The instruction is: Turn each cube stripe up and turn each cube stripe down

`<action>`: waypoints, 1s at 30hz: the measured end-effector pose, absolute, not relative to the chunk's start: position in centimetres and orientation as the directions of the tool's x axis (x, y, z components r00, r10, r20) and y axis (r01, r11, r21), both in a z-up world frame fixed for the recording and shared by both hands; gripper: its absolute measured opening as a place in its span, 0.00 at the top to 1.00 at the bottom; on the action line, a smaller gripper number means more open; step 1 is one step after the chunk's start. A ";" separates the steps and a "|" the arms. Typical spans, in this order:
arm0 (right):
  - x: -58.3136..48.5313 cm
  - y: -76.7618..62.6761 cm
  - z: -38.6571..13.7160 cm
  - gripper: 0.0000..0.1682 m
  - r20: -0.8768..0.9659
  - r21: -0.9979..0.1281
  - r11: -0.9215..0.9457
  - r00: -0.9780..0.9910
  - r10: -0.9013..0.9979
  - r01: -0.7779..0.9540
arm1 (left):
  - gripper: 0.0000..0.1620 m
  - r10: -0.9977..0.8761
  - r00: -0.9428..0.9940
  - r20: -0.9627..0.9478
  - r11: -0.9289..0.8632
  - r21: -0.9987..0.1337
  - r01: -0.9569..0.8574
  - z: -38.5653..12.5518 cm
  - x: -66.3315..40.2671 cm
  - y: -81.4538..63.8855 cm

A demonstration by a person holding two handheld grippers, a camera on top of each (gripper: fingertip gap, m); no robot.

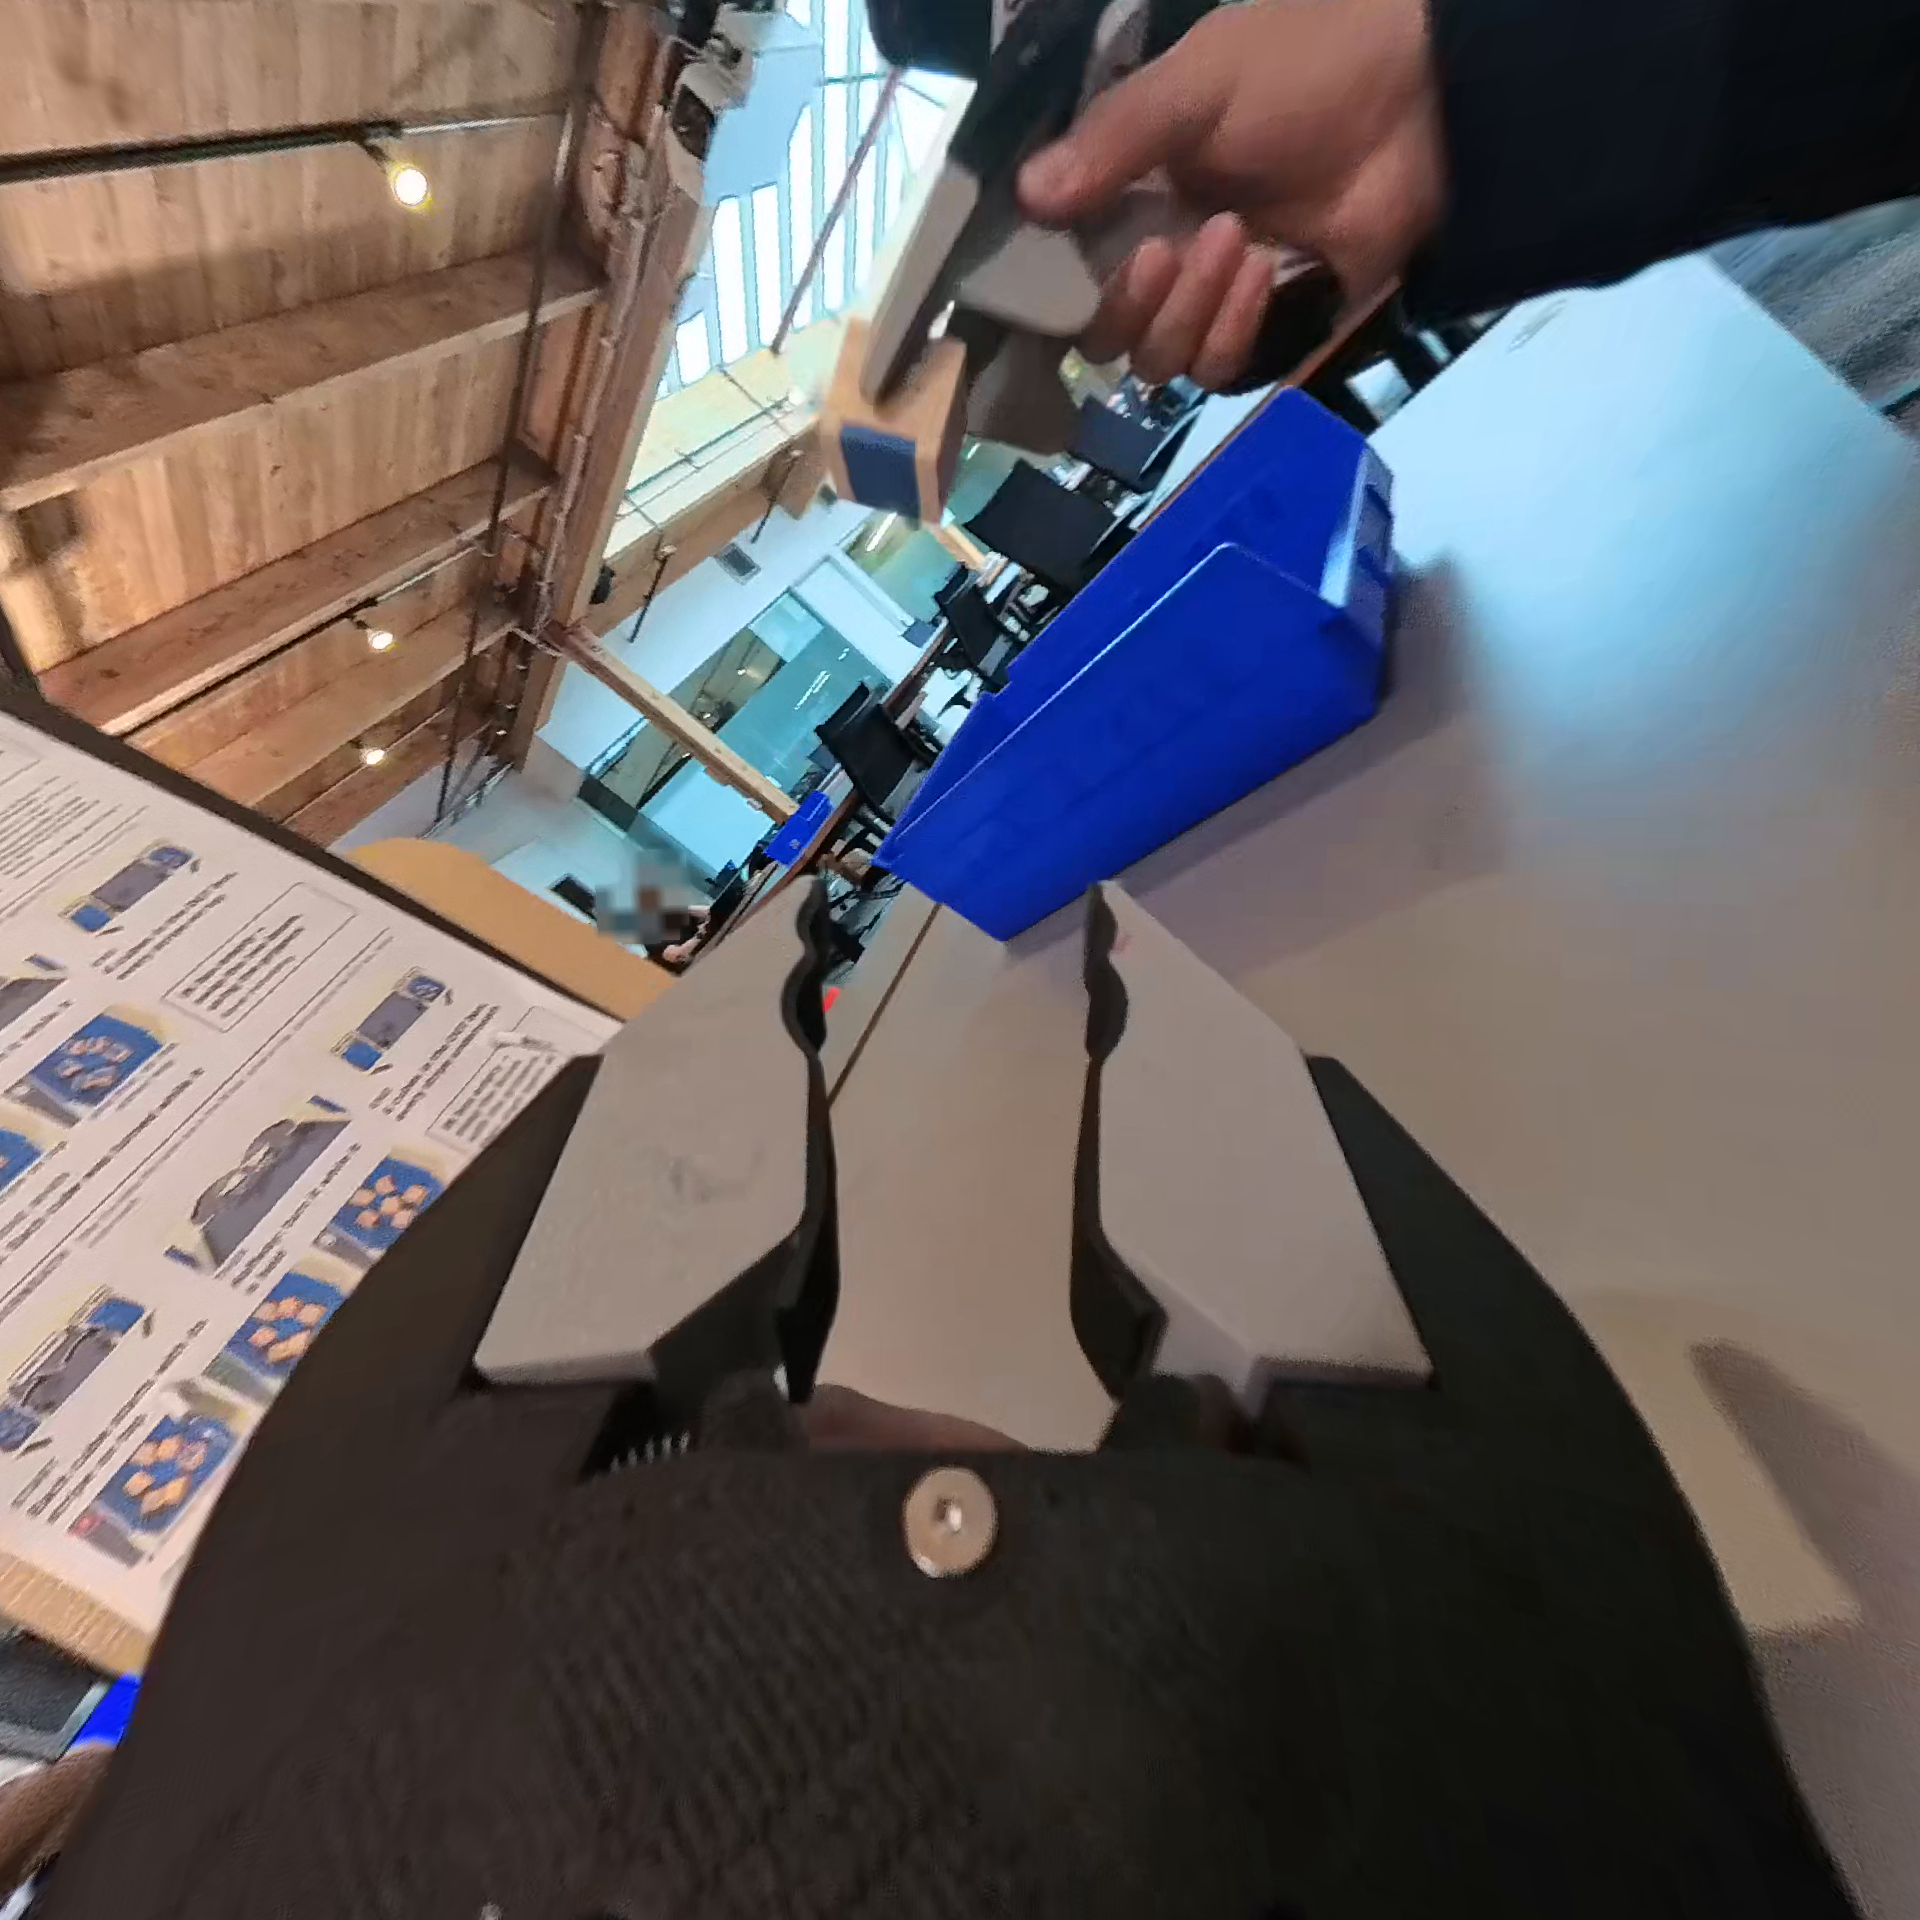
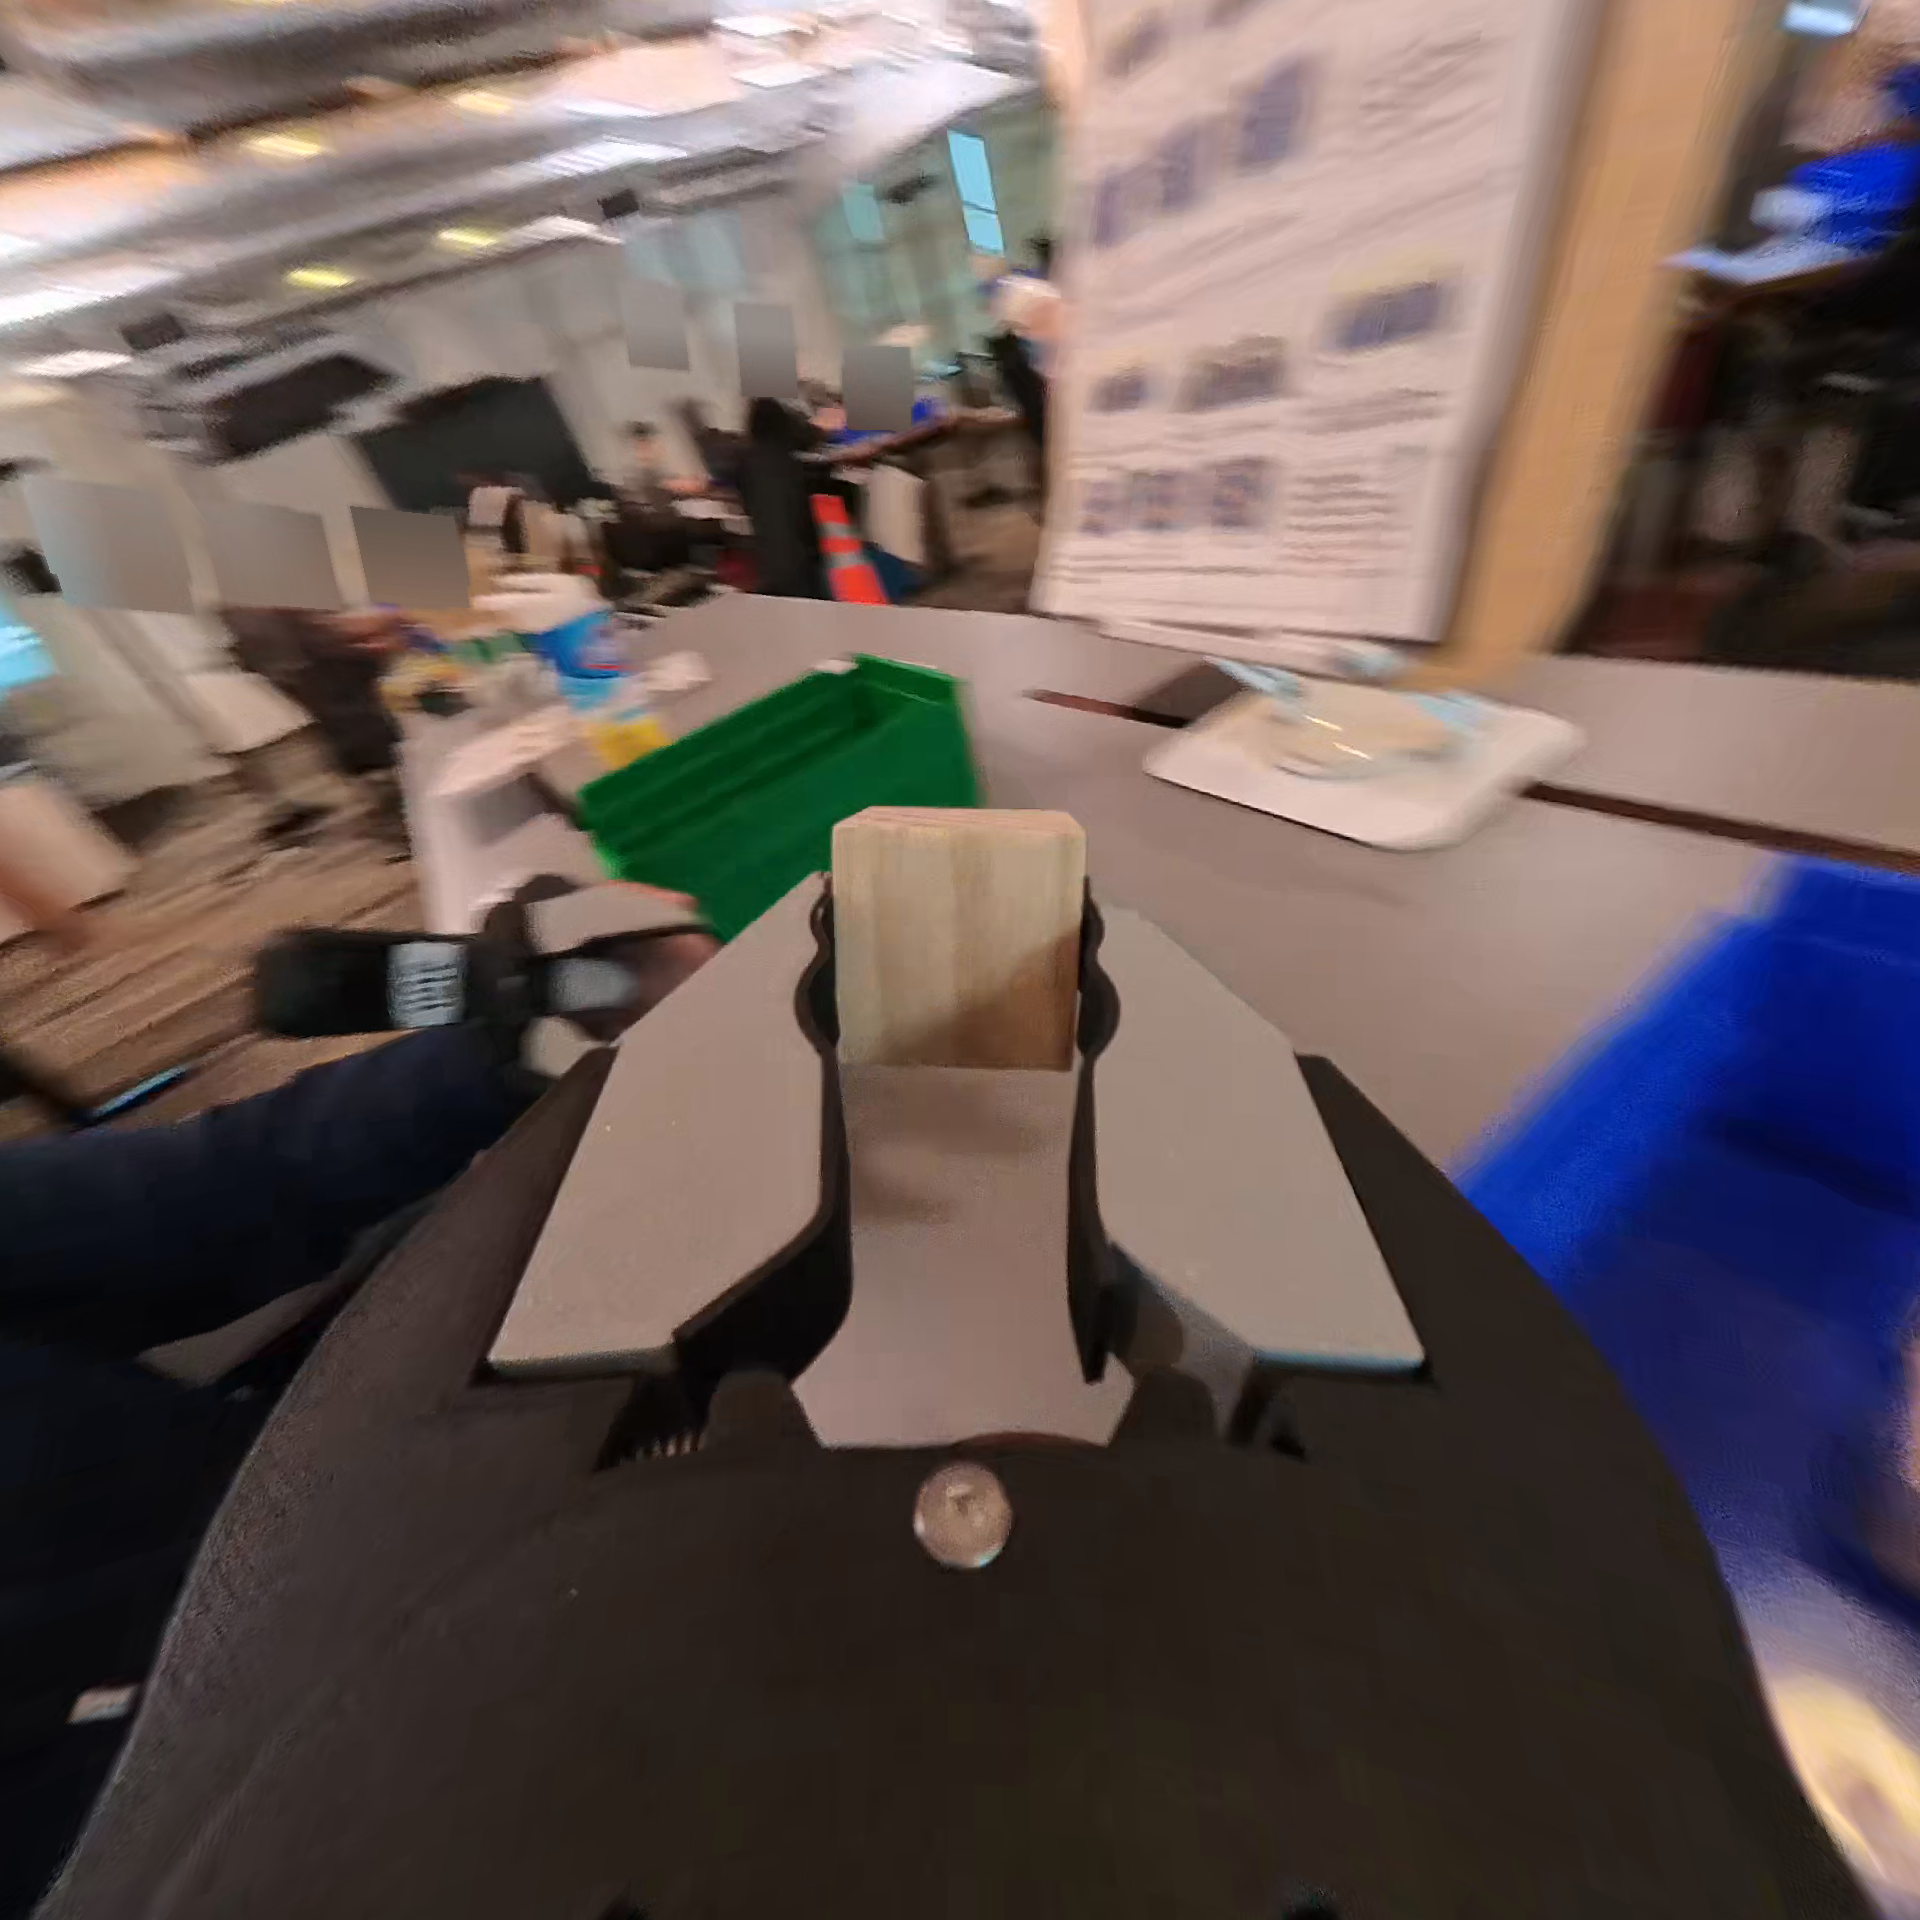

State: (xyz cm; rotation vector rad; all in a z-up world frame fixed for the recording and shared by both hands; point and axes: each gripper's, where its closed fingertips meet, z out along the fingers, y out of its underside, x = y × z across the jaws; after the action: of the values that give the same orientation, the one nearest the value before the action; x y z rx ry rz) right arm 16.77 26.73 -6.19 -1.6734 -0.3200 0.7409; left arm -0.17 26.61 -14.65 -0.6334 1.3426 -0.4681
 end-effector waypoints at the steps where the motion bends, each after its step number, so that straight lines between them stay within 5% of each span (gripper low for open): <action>1: 19.8 27.3 -7.2 0.75 -0.312 -0.938 -0.294 0.815 0.489 -0.183 | 0.72 -0.651 0.163 -0.742 0.747 -0.664 -0.038 -14.8 -0.1 26.2; 6: 31.2 28.3 -18.1 0.75 -0.161 -0.753 -0.649 0.986 0.030 -0.103 | 0.74 -0.664 0.159 -0.731 0.736 -0.676 -0.034 -14.8 -0.2 26.2; 10: 33.7 27.9 -23.3 0.74 0.048 -0.596 -0.803 0.997 -0.054 -0.015 | 0.74 -0.670 0.159 -0.725 0.728 -0.684 -0.048 -15.0 -0.1 26.6; 15: 33.5 28.8 -25.7 0.74 0.070 -0.512 -0.859 0.996 -0.050 -0.007 | 0.74 -0.693 0.123 -0.711 0.709 -0.702 -0.068 -16.1 0.2 26.8; 22: 33.3 28.9 -25.4 0.73 0.110 -0.547 -0.836 0.993 -0.039 0.028 | 0.73 -0.737 0.148 -0.660 0.646 -0.751 -0.133 -16.3 0.1 28.6; 30: 30.5 24.7 -17.2 0.67 0.089 -0.806 -0.586 0.996 0.020 0.083 | 0.50 -0.867 0.338 -0.366 0.318 -0.929 -0.192 -15.7 -3.1 31.3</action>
State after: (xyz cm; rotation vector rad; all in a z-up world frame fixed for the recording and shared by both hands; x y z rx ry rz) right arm 30.49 24.74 -17.15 -2.1963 -0.0715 -0.0864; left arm -3.13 31.27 -15.75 -1.1883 1.1663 -0.6116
